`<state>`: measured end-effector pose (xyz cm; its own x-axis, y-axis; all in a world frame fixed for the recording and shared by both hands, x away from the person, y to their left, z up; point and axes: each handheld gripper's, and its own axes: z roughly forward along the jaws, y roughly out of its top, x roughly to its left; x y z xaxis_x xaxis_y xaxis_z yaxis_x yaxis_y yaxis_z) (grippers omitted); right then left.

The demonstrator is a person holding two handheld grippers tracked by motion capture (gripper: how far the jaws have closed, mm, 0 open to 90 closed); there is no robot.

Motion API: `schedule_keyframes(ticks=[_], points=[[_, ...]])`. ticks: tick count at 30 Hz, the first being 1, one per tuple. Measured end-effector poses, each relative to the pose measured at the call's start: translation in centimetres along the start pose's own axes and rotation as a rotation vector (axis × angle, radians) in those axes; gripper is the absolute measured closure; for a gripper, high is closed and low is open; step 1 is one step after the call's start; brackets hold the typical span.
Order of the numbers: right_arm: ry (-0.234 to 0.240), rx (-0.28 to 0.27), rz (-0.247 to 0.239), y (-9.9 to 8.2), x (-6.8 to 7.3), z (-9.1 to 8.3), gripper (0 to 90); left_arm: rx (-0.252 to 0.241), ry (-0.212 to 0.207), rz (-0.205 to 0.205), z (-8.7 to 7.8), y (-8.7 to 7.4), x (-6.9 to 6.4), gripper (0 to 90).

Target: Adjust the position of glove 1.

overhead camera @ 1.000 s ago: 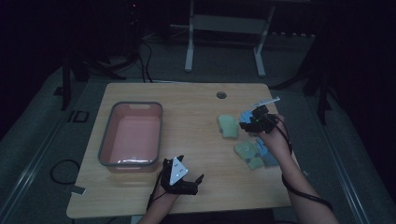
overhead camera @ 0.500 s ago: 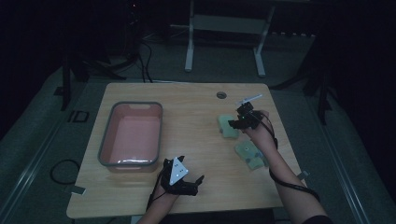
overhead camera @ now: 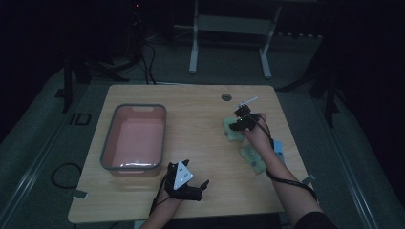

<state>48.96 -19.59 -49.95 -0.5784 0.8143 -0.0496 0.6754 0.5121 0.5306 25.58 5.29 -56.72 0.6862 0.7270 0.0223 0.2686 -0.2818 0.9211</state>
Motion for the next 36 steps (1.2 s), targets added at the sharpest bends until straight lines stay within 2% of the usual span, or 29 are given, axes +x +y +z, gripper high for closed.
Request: schedule_keyframes(ticks=[6,8,9,10,13,16,19,21,24,27,29,30,31,35,36], points=[[-0.022,0.028,0.006,0.0,0.0,1.4,59.2,-0.003,-0.004,-0.005,0.0,0.0,0.1,1.7],[-0.056,0.056,-0.004,-0.3,0.0,2.1,59.4,-0.001,-0.006,-0.006,0.0,0.0,0.1,1.7],[-0.040,0.078,0.009,-0.5,0.0,2.6,59.2,-0.001,-0.006,-0.006,0.0,0.0,0.1,1.7],[-0.030,0.074,0.021,-0.7,-0.1,2.9,59.1,0.000,-0.007,-0.004,0.0,0.0,0.0,1.7],[-0.022,0.069,0.040,-0.7,-0.2,2.9,60.5,0.002,-0.006,-0.003,0.0,0.0,0.0,1.7],[-0.033,0.082,0.018,-0.5,0.1,3.0,64.5,0.002,-0.005,-0.003,0.0,0.0,0.0,1.7],[-0.029,0.087,0.017,-0.4,0.2,3.0,68.1,0.003,-0.005,-0.004,0.0,0.0,0.0,1.7],[-0.020,0.082,0.052,-0.4,0.3,3.0,74.3,0.004,-0.005,-0.003,0.0,0.0,0.0,1.7],[-0.015,0.072,0.044,-0.3,0.2,3.0,80.6,0.004,-0.006,-0.004,0.0,0.0,0.0,1.7],[-0.012,0.083,0.076,-0.2,0.2,3.0,80.7,0.005,-0.007,-0.007,0.0,0.0,0.0,1.7],[-0.010,0.091,0.064,-0.1,0.2,3.1,80.9,0.005,-0.007,-0.003,0.0,0.0,0.0,1.7],[0.003,0.093,0.094,0.1,0.1,3.0,81.3,0.005,-0.008,-0.001,0.0,0.0,0.0,1.7],[0.007,0.098,0.092,0.1,0.0,3.0,81.8,0.004,-0.008,-0.001,0.0,0.0,-0.1,1.7],[0.016,0.073,0.107,0.2,0.1,2.3,83.7,0.006,-0.009,-0.006,0.0,0.0,0.0,1.7],[0.009,0.042,0.086,0.4,0.4,1.2,84.5,0.007,-0.010,-0.007,0.0,0.0,0.0,1.7]])
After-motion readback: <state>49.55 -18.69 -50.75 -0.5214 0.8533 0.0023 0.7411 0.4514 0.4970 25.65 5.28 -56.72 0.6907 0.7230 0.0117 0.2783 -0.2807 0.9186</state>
